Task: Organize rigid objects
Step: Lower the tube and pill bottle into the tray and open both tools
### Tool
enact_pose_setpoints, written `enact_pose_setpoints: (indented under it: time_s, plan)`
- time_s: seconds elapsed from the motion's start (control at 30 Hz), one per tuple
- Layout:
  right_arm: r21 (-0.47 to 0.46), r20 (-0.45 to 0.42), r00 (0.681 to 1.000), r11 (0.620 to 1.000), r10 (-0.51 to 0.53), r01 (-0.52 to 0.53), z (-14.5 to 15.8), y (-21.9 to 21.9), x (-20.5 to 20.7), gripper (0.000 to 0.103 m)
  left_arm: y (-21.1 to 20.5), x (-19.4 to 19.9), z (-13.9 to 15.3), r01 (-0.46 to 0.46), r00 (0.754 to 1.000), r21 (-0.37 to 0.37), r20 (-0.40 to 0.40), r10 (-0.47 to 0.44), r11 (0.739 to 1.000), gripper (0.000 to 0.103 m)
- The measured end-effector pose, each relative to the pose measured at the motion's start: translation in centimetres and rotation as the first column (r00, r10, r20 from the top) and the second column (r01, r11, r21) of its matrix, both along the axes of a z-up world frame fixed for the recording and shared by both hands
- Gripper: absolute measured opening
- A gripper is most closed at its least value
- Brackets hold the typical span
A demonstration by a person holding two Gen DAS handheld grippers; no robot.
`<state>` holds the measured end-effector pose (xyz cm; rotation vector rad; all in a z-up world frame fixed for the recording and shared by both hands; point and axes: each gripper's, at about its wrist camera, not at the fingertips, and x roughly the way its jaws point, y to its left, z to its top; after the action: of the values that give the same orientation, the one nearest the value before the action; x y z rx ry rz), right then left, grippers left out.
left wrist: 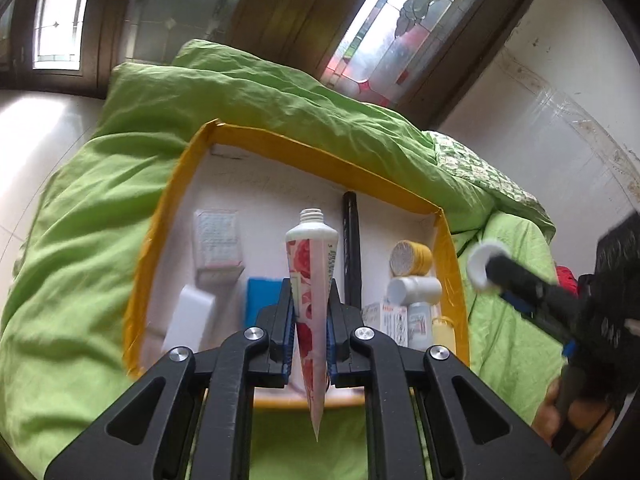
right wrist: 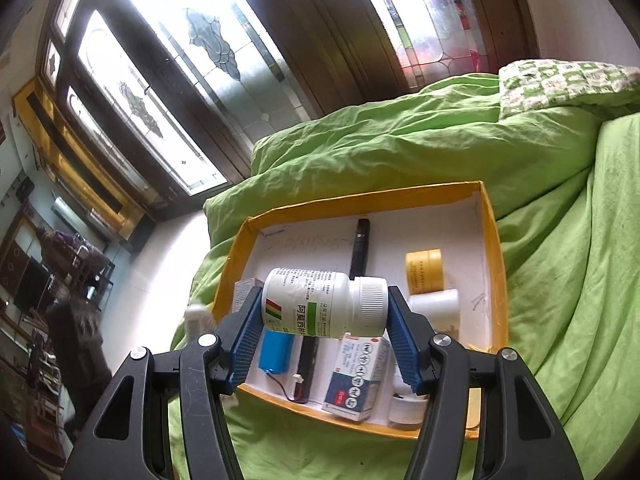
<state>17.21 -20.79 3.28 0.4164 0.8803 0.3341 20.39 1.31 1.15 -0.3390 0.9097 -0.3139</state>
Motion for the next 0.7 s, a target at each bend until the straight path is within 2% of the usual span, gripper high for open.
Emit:
enact_pose_setpoints:
  time_s: [0.17,0.3,0.43,0.57,0.7]
  plan:
    - [0.016,-0.041,0.999,0.999,-0.034,0.034,-1.5,-1.7,0.3,0.054,-2.3,3.7,-0.1,0.033,0.999,0.088,-0.013,-0.032,0.996,0.01]
    - [0.036,-0.061,0.995,0.996,-0.082,0.085,-2.3,-2.9,0.7,0.054,-2.8,6.1,-0.5,0.035,0.999,0.101,-0.029,-0.033,0.994,0.01]
    - [0.016,-0.056,0.994,0.995,-0.095,0.096,-2.3,-3.2,0.9,0.054,-3.1,8.4,-1.1,0.025,0.999,0.145,-0.042,-0.02,0.989,0.01]
    - [-0.009,-0.047,0.994,0.995,-0.102,0.102,-2.3,-3.3,1.3,0.054,-2.8,9.9,-2.4,0.016,0.997,0.163,-0.076,-0.003,0.987,0.01]
    - [-0.017,-0.047,0.989,0.99,-0.14,0.139,-2.4,-4.0,2.3,0.054,-2.4,10.4,-3.4,0.016,0.996,0.144,-0.091,-0.003,0.989,0.01]
